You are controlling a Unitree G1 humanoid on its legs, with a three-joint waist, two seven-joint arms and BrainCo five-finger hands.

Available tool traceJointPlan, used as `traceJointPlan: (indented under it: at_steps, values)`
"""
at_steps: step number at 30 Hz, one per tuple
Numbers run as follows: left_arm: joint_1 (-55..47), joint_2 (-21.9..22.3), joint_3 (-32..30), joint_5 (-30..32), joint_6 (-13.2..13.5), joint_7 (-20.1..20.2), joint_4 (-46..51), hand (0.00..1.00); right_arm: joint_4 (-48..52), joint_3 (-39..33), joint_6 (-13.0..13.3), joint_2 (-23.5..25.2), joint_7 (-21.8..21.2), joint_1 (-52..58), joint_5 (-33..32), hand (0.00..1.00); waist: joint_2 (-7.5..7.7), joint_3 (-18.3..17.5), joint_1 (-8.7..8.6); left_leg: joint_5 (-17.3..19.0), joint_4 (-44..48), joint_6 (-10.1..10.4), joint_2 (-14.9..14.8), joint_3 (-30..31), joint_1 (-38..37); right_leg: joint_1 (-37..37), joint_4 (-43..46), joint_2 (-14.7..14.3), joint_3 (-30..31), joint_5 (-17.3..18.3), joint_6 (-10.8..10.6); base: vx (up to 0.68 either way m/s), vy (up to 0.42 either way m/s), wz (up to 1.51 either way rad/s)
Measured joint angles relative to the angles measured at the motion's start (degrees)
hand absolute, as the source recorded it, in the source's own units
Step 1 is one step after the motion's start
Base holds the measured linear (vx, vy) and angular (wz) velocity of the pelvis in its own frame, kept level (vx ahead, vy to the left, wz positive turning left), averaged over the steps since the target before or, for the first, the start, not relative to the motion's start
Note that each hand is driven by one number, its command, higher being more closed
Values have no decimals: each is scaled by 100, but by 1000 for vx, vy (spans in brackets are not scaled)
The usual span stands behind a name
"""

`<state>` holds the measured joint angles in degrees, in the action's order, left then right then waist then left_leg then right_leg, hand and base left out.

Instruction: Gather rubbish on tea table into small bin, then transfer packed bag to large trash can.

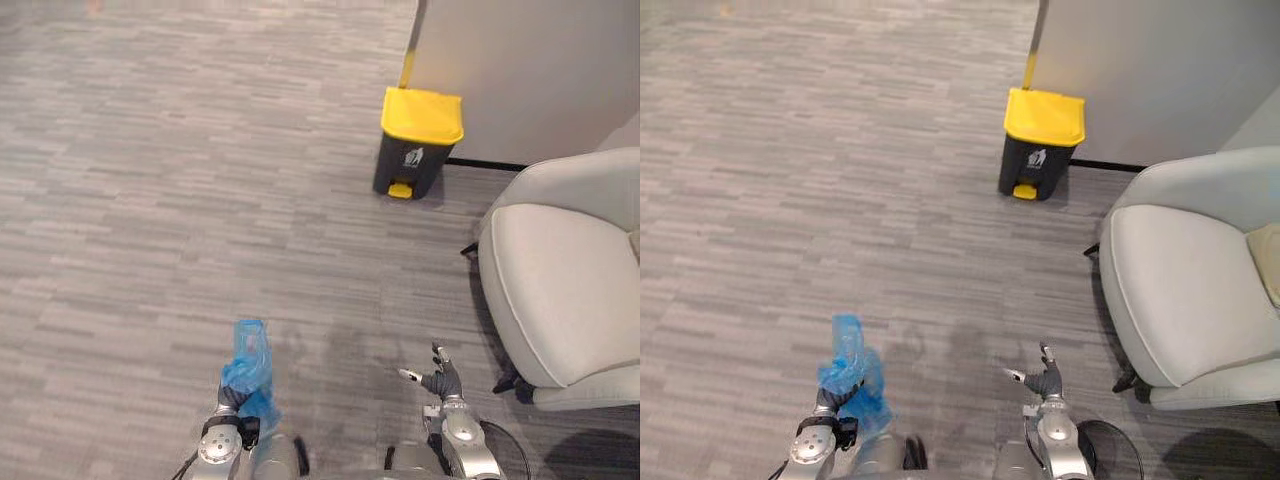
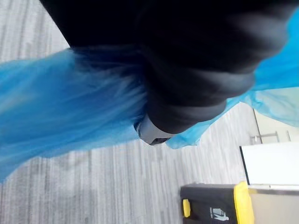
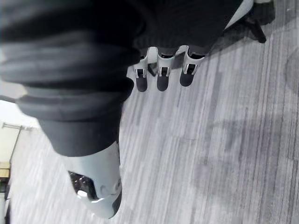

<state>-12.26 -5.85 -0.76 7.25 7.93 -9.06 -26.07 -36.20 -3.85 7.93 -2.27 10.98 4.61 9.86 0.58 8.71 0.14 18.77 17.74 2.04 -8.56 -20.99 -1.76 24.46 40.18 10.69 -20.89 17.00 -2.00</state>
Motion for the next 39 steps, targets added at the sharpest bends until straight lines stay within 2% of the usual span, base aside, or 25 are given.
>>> traceJointPlan:
  at_steps: [1, 2, 3, 6, 7, 9, 10, 11, 12, 14, 18, 19, 20, 21, 22, 24, 26, 28, 29, 32, 33, 36, 37, 38, 39]
  values:
    - [69, -34, -4, 1, 2, 5, -135, 100, -117, 51, -16, -79, -1, -23, 3, 0, 9, 0, -52, 3, -125, 92, -40, 14, -219, 42, -1140, -238, -169, -524, 134, 616, -203, 19]
    - [76, -104, -13, 6, -2, 9, -187, 100, -145, 50, -33, -100, 2, -21, 3, 0, 86, -29, -97, 25, -162, 233, -18, 69, -345, -39, -1577, -380, -162, -1304, 365, 447, -128, 12]
    - [150, -40, -36, 13, -19, 23, -347, 100, -300, 42, -57, -197, 4, -74, 4, 0, -157, 6, -119, 73, -155, 374, -242, 203, -482, -232, -1681, -621, -200, -1630, 802, 530, -145, -17]
    - [317, 15, -129, 20, -9, 19, -393, 100, -284, -78, -78, -293, 6, -249, 24, 0, -193, 16, -125, -429, 127, 454, -260, 516, -382, -293, -1543, -673, -198, -1189, 827, 416, -141, -10]
    - [379, 55, -137, 26, -8, 26, -391, 100, -261, -82, -90, -285, 2, -217, 25, 0, -200, 38, -177, -661, 713, 470, -339, 699, -282, -567, -1589, -714, -271, -1018, 789, 520, -225, 9]
    - [351, 265, -198, 26, -3, 29, -363, 100, 96, -71, -105, -258, -1, -9, 24, 0, -319, 155, -107, -1369, 2429, 433, -734, 859, 95, -1364, -2026, -970, -218, -954, 777, 451, -107, -18]
    - [284, 363, -174, 24, 12, 34, -318, 100, 348, -61, -84, -159, 2, 103, 14, 0, -346, 154, -16, -1377, 3601, 417, -988, 925, 557, -1720, -2306, -1135, -101, -915, 773, 378, 24, -64]
    - [226, 394, -149, 18, 13, 40, -213, 100, 483, -71, -67, -94, 7, 119, -27, 0, -349, 148, 77, -1008, 4398, 246, -1114, 885, 1146, -1984, -2485, -1221, 109, -867, 784, 234, 18, -64]
    - [220, 390, -149, 18, 13, 41, -195, 100, 492, -71, -64, -74, 8, 113, -28, 0, -300, 164, 84, -954, 4444, 198, -1115, 844, 1242, -2013, -2510, -1222, 156, -850, 799, 271, 37, -73]
    - [185, 363, -155, 12, 12, 36, -103, 100, 495, -62, -62, 69, 9, 11, -29, 0, -146, 154, 239, -654, 3992, -82, -1063, 624, 1876, -2260, -2815, -1214, 545, -844, 768, 284, 75, -73]
    - [112, 353, -156, 9, 12, 36, -110, 100, 325, -78, -71, 83, 25, -15, -28, 0, -39, 215, 286, -604, 1779, -20, -604, 703, 2206, -2662, -3077, -992, 962, -804, 367, 306, 207, -55]
    - [113, 385, -155, 10, 16, 35, -116, 100, 250, -117, -71, 48, 54, -11, -29, 0, -101, 187, 283, -939, 650, 210, -395, 764, 2094, -2743, -3089, -937, 1046, -726, 181, 288, 248, -31]
    - [107, 404, -156, 9, 19, 32, -128, 100, 180, -159, -68, -71, 62, -23, -28, 0, -192, 164, 284, -1375, 159, 200, -353, 883, 2067, -2759, -3080, -965, 1096, -661, 55, 353, 324, -38]
    - [171, 344, -179, 8, 0, 31, -282, 100, -92, -193, -117, -39, 86, -92, -32, 0, -56, 142, 348, -1766, 106, -32, -205, 807, 1950, -2794, -3040, -815, 1209, -545, -118, 444, 322, -22]
    - [248, 291, -188, 7, -6, 27, -294, 100, -101, -180, -151, -16, 110, -54, -28, 0, 73, 97, 383, -1577, 162, -127, 16, 765, 1943, -2812, -3066, -596, 1178, -511, -180, 369, 248, -13]
    - [245, 284, -201, 7, -13, 26, -297, 100, -111, -188, -160, -43, 119, -85, -26, 0, 71, 101, 381, -1158, 542, -267, 155, 623, 1955, -2825, -2788, -340, 1191, -393, -369, 323, 218, -10]
    - [172, 299, -186, 7, -17, 23, -304, 100, -167, -175, -159, -30, 113, -201, -17, 0, 53, 110, 383, -741, 633, -279, 253, 468, 1693, -2531, -1756, -89, 1315, -308, -516, 274, 210, -35]
    - [94, 196, -82, 8, -23, 20, -326, 100, -185, -124, -159, -33, 111, -220, -9, 0, 75, 99, 342, -600, 313, -331, 439, 287, 1144, -1735, 230, 310, 1297, -452, -655, 370, 190, -17]
    - [93, 142, 9, 7, -23, 2, -323, 100, -187, -48, -159, -36, 102, -180, -7, 0, 74, 105, 218, -563, 127, -404, 505, 296, 811, -1344, 1000, 438, 1068, -385, -525, 374, 99, 6]
    - [118, -49, 9, -3, -22, -12, -318, 100, -187, 47, -160, -20, 64, -185, 12, 0, 71, 106, 65, -513, -167, -355, 507, 319, 417, -750, 1011, 360, 541, -188, -190, 323, -3, 11]
    - [134, -68, 12, -3, -22, -12, -318, 100, -187, 41, -161, -27, 49, -184, 23, 0, 74, 104, 36, -501, -213, -334, 494, 342, 362, -642, 836, 321, 423, -157, -136, 353, -92, 17]
    - [305, -71, 2, -2, -22, -13, -322, 100, -343, 39, -165, -71, 26, -202, 29, 0, 12, 146, 34, -463, -349, -246, 273, 425, 57, -397, -965, -117, -35, -352, -5, 407, -171, 21]
    - [349, -140, 3, 1, -12, -7, -327, 100, -371, 41, -168, -52, 25, -168, 26, 0, 51, 134, 17, -426, -400, -83, 248, 494, -92, -490, -2063, -266, -113, -1003, 24, 435, -217, 40]
    - [379, -160, -5, 7, 6, -1, -363, 100, -387, 38, -166, -80, 25, -140, 26, 0, 119, 170, -53, -260, -388, 194, 290, 579, -294, -679, -2597, -304, -146, -2046, 520, 444, -213, 30]
    - [430, -85, -39, 8, -9, -12, -453, 100, -476, 39, -178, -158, 25, -194, 28, 0, -29, 175, -39, -207, -391, 257, 158, 655, -347, -732, -2545, -437, -203, -2065, 510, 393, -190, 6]
